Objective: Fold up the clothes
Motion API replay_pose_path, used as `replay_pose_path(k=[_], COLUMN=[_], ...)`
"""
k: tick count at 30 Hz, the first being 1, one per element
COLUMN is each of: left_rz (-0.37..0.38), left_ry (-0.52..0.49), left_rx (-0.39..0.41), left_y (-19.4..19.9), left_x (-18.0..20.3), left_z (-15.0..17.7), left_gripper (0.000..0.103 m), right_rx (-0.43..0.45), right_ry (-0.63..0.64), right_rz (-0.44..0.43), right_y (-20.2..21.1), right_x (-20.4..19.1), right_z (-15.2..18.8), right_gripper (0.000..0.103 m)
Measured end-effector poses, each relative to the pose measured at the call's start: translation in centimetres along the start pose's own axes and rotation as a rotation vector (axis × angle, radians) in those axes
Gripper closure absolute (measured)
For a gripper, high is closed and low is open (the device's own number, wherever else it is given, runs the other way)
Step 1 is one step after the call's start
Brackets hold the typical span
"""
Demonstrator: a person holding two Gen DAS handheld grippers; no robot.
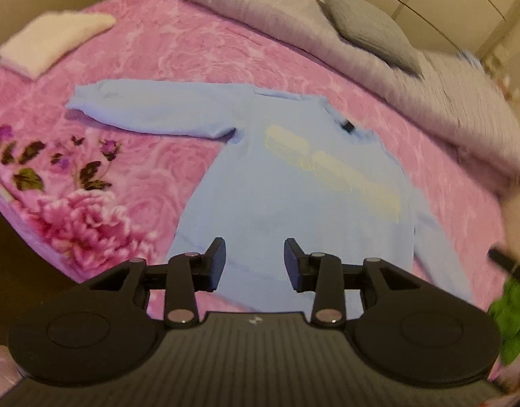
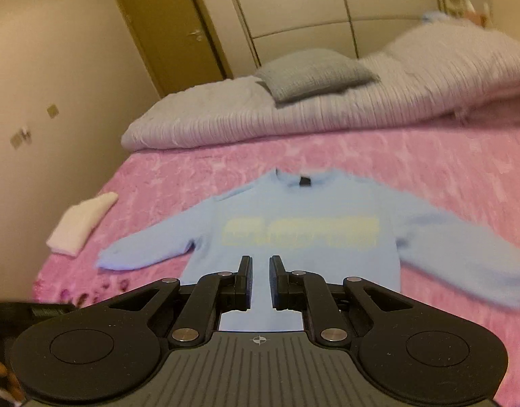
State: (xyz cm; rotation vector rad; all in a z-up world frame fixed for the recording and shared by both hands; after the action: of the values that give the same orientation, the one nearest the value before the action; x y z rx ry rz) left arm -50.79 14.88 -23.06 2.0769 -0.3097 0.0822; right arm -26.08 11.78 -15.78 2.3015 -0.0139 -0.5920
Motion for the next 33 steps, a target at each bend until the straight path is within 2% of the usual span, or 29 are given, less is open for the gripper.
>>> replay_pose_path(k=[2,4,7,12,16,19,20,25,30,32,33], left_rz=[0.011,0.019,0.010,-0.053,-0.088,-0.087,-0.080,-0.086,-0.115,-0.116,-0.120], left_ry=[0.058,0.122,0.226,0.385,0.564,0.730,0.794,0.978,0.992,0.980,0.940], left_rx=[-0.011,-0.027,-0.051,-0.036,0.007,0.068,0.098,0.215,0.282,0.330,0.344], left_y=[-2.1,-4.4,-7.8,-12.5,-15.5,-17.2,-17.6,-19.5,-20.7,-21.0,-20.9], left_x=[-2.3,-4.9,-9.4,-17.1,-23.5,-27.5,-28.5,-32.2,-33.7,-33.9,-33.6], left_z=[-1.3,-2.6,-4.2,-5.9,-6.3,-6.1,-6.1,-5.8,-6.0,-6.6,-7.3], left_gripper=[0.068,0.068,0.068,0.067,0.066,0.066,0.066,0.064,0.064,0.073,0.079], right_rx=[-0.067,-0.137,-0.191,-0.255,-0.272,-0.282,-0.288,-0.319,-0.343,-0.345,-0.347], right_ry=[0.022,-0.009,-0.095,-0.195,-0.251,-0.308,-0.324,-0.341,-0.364,-0.378,-0.385], right_rz=[0.056,0.091,0.121,0.164,0.205,0.225,0.230,0.279,0.306,0.309,0.311], right_y=[-3.3,-6.5,-11.1,-18.3,-22.8,-24.7,-25.3,-26.3,-26.5,-26.4,-26.3], right_x=[-0.2,-0.4,-0.6,-0.5,-0.2,0.5,0.7,2.3,4.2,5.1,5.5], right_z=[-0.1,-0.1,-0.2,0.1,0.4,1.0,1.2,2.5,3.5,3.7,3.9], right_gripper=[0.092,0.092,0.092,0.092,0.092,0.092,0.092,0.092,0.092,0.092,0.092])
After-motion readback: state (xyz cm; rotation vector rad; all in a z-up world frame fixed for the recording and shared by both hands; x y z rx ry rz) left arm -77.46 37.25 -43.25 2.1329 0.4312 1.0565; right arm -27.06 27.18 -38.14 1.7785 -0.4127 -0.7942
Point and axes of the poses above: each gripper's, at about its wrist camera, not at the fingertips, and y roughly against the way its jaws point, x to its right, z to its underside, the point moved 10 cm from there along -y, roughly the way its jaws point, and after that the axes turned 13 degrees about -y, right-handed, at the moved point
